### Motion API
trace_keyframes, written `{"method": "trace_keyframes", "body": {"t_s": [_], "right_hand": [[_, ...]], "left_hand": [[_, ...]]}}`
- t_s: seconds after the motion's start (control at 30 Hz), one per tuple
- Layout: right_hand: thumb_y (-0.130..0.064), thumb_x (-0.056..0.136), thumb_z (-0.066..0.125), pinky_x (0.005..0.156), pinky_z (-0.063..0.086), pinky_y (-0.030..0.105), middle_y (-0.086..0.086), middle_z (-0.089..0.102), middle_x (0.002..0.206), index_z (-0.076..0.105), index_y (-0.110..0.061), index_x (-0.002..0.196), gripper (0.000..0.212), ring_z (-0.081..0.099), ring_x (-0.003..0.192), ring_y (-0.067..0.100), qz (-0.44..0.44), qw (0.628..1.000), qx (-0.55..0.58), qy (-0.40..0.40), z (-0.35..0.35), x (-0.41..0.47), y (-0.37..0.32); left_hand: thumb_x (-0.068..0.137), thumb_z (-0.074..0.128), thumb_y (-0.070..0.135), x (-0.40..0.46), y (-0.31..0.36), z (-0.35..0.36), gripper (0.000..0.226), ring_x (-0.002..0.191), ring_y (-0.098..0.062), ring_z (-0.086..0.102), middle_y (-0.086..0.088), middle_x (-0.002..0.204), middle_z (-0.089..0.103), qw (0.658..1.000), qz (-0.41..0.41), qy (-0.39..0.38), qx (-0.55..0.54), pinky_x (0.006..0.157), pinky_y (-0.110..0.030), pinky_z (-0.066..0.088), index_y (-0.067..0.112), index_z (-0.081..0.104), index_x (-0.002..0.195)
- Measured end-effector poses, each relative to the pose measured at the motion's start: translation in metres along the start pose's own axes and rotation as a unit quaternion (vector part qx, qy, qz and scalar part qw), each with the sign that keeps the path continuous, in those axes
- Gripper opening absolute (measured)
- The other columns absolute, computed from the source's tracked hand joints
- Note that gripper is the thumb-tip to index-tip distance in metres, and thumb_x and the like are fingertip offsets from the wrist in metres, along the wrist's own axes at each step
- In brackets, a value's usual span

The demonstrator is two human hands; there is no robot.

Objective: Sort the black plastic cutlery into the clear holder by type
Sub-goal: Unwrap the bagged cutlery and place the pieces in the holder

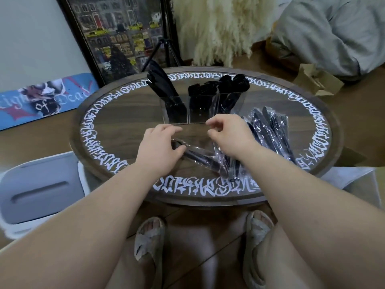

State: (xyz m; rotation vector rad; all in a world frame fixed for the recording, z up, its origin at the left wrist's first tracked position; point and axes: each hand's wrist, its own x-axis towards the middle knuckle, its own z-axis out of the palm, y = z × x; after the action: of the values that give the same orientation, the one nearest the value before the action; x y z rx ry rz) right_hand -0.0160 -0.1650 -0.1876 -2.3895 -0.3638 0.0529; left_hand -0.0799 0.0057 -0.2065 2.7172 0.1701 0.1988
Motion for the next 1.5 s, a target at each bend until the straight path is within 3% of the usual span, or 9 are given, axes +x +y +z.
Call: {"method": "trace_keyframes", "body": {"t_s": [0.07, 0.17, 0.3, 0.43, 0.63, 1.07, 1.2, 1.33, 1.5], "right_hand": [[-0.017, 0.088, 0.061, 0.088, 0.045, 0.023, -0.005, 0.066, 0.1, 0.07, -0.02, 0.107, 0.021, 0.06, 0.098, 0.015, -0.011, 0.998, -0.063, -0.028, -0.009, -0.002, -0.006], [-0.019, 0.087, 0.061, 0.084, 0.044, 0.023, -0.004, 0.067, 0.104, 0.07, -0.018, 0.106, 0.021, 0.06, 0.099, 0.017, -0.036, 0.976, -0.19, -0.104, -0.02, -0.005, -0.02], [-0.023, 0.086, 0.063, 0.084, 0.048, 0.027, -0.002, 0.068, 0.103, 0.071, -0.015, 0.102, 0.019, 0.061, 0.096, 0.018, -0.03, 0.957, -0.239, -0.163, -0.01, -0.015, -0.013], [-0.03, 0.084, 0.069, 0.088, 0.047, 0.029, -0.003, 0.064, 0.104, 0.065, -0.018, 0.111, 0.029, 0.059, 0.099, 0.017, -0.027, 0.975, -0.17, -0.14, 0.008, -0.021, 0.007], [-0.035, 0.082, 0.071, 0.086, 0.046, 0.031, 0.0, 0.056, 0.106, 0.062, -0.019, 0.11, 0.033, 0.054, 0.096, 0.019, -0.098, 0.958, -0.216, -0.163, 0.03, -0.015, 0.009], [-0.028, 0.088, 0.064, 0.083, 0.047, 0.029, -0.006, 0.063, 0.089, 0.073, -0.02, 0.087, 0.012, 0.059, 0.09, 0.016, -0.093, 0.967, -0.17, -0.164, 0.033, -0.004, 0.013], [-0.023, 0.088, 0.062, 0.081, 0.048, 0.029, -0.008, 0.063, 0.083, 0.07, -0.017, 0.082, 0.011, 0.06, 0.088, 0.016, -0.062, 0.978, -0.134, -0.148, 0.034, -0.002, 0.013], [-0.035, 0.084, 0.069, 0.08, 0.046, 0.029, -0.007, 0.057, 0.09, 0.065, -0.021, 0.091, 0.016, 0.056, 0.088, 0.014, -0.088, 0.972, -0.144, -0.164, 0.038, -0.003, 0.011], [-0.024, 0.086, 0.068, 0.079, 0.046, 0.028, -0.006, 0.063, 0.086, 0.064, -0.018, 0.08, 0.009, 0.059, 0.087, 0.016, -0.077, 0.971, -0.137, -0.177, 0.038, -0.001, 0.009]], "left_hand": [[0.09, 0.059, 0.037, -0.003, -0.002, -0.002, 0.046, 0.132, -0.023, 0.033, 0.006, 0.143, 0.045, 0.998, 0.04, -0.028, 0.027, 0.109, -0.037, 0.033, 0.03, 0.051, 0.135], [0.093, 0.051, 0.044, -0.007, -0.002, 0.0, 0.053, 0.143, -0.022, 0.017, 0.008, 0.154, 0.028, 0.975, 0.119, -0.146, 0.119, 0.112, -0.049, 0.029, 0.034, 0.038, 0.143], [0.094, 0.045, 0.05, -0.011, -0.001, 0.009, 0.062, 0.147, -0.022, 0.001, 0.008, 0.158, 0.015, 0.95, 0.097, -0.239, 0.178, 0.114, -0.059, 0.016, 0.037, 0.021, 0.149], [0.094, 0.043, 0.05, -0.01, -0.003, 0.004, 0.052, 0.142, -0.022, 0.014, 0.002, 0.148, 0.032, 0.956, 0.078, -0.212, 0.188, 0.11, -0.054, 0.023, 0.041, 0.031, 0.144], [0.093, 0.052, 0.043, -0.011, -0.016, 0.005, 0.041, 0.13, -0.02, 0.032, 0.005, 0.134, 0.046, 0.981, 0.064, -0.136, 0.119, 0.104, -0.043, 0.037, 0.034, 0.051, 0.133], [0.096, 0.05, 0.024, -0.004, -0.02, 0.019, 0.032, 0.117, -0.017, 0.044, 0.011, 0.127, 0.054, 0.986, 0.061, -0.143, 0.065, 0.101, -0.04, 0.04, 0.041, 0.062, 0.121], [0.097, 0.05, 0.028, -0.005, -0.023, 0.02, 0.03, 0.117, -0.015, 0.043, 0.011, 0.127, 0.054, 0.986, 0.063, -0.139, 0.064, 0.101, -0.036, 0.04, 0.04, 0.061, 0.122], [0.097, 0.049, 0.032, -0.003, -0.022, 0.019, 0.028, 0.117, -0.015, 0.043, 0.011, 0.127, 0.053, 0.987, 0.06, -0.139, 0.059, 0.1, -0.037, 0.04, 0.04, 0.062, 0.121], [0.095, 0.053, 0.031, -0.002, -0.021, 0.018, 0.024, 0.118, -0.014, 0.043, 0.011, 0.13, 0.049, 0.989, 0.045, -0.132, 0.055, 0.097, -0.03, 0.04, 0.036, 0.065, 0.116]]}}
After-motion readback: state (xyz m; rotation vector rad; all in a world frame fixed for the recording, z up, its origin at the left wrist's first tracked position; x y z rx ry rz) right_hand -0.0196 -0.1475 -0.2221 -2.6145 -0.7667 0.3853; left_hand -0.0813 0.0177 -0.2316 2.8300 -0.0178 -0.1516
